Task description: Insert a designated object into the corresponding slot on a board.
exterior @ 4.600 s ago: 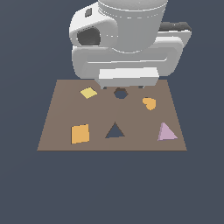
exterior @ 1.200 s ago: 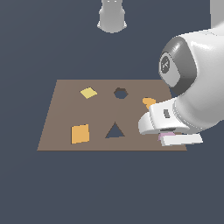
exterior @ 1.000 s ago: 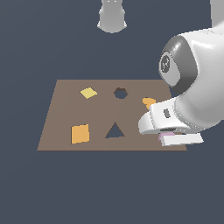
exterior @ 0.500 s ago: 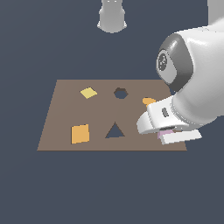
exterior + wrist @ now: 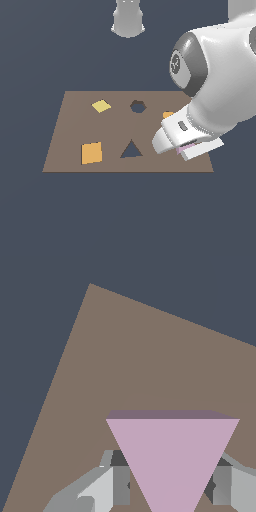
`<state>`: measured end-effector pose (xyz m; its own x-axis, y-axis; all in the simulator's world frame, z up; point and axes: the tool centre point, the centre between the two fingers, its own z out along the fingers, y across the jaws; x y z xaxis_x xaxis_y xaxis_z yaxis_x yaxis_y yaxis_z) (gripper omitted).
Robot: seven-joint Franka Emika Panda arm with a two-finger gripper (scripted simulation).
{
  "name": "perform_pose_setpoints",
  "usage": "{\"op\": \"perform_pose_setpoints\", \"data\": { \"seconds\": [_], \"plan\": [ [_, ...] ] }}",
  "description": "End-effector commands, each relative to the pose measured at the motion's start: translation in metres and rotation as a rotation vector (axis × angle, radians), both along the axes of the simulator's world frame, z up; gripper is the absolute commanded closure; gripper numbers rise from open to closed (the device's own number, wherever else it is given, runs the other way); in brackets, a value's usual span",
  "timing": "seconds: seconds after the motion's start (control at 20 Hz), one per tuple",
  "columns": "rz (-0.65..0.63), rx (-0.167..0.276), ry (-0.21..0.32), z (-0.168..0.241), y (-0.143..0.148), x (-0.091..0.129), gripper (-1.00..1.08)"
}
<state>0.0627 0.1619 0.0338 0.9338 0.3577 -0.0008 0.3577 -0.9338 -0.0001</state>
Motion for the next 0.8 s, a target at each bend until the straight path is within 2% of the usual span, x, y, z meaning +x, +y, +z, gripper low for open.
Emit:
{"op": "perform_pose_setpoints", "data": {
  "seconds": [0.0, 0.75],
  "plan": [
    [0.072, 0.000, -0.001, 0.001, -0.006, -0.005, 1.08],
    [0.596, 0.000, -0.002, 0.002, -0.056, -0.027, 1.08]
  ]
}}
